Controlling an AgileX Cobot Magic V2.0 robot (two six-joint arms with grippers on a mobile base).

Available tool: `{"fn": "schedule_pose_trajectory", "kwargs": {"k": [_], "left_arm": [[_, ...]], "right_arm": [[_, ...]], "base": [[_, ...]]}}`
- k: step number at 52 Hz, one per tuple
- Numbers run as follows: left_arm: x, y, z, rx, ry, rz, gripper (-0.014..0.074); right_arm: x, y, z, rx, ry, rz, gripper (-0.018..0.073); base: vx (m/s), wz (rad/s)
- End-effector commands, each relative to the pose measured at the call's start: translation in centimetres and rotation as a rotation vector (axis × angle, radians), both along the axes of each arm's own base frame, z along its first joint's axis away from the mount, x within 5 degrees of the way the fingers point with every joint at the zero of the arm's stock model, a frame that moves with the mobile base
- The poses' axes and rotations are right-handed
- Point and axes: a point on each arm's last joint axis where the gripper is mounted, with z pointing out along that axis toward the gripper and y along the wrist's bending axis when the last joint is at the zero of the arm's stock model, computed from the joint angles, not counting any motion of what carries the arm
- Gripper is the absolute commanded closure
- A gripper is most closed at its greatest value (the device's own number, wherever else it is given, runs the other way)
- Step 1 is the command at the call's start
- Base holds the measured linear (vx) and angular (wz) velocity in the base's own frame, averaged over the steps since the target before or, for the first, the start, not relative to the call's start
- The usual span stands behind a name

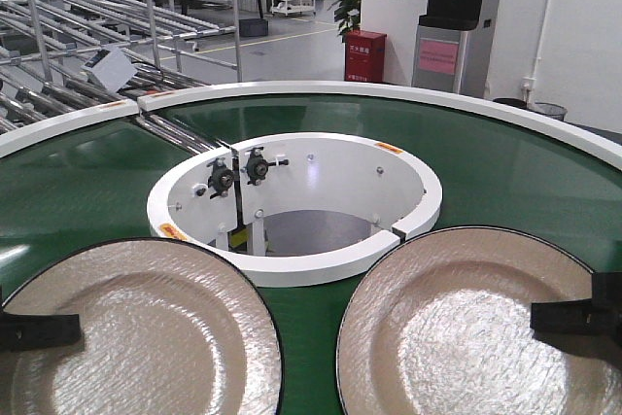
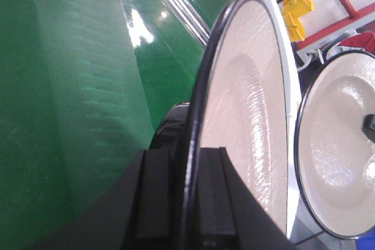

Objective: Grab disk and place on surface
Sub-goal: 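Grip the other plate rim with the right gripper and lift it, then hold both plates upright while the base drives to the steel table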

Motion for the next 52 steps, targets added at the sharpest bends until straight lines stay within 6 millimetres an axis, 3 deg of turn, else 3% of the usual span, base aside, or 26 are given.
{"fn": "schedule_pose_trajectory", "kwargs": {"k": [1, 35, 52], "left_arm": [[-0.23, -0.53, 2.54, -0.116, -0.086, 0.016, 0.0598], [-0.24, -0.55, 2.54, -0.116, -0.086, 0.014, 0.0598], [-0.24, -0.55, 2.54, -0.116, -0.086, 0.013, 0.0598]], "right_arm": [[-0.26, 0.4, 2.45, 0.096, -0.095, -0.028, 0.0568], [-0.26, 0.4, 2.44, 0.095, -0.095, -0.027, 0.0568], [-0.22, 0.37, 2.42, 0.094, -0.096, -0.03, 0.0568]], "base": [[0.0, 0.0], [0.0, -0.01], [-0.1, -0.28]]}}
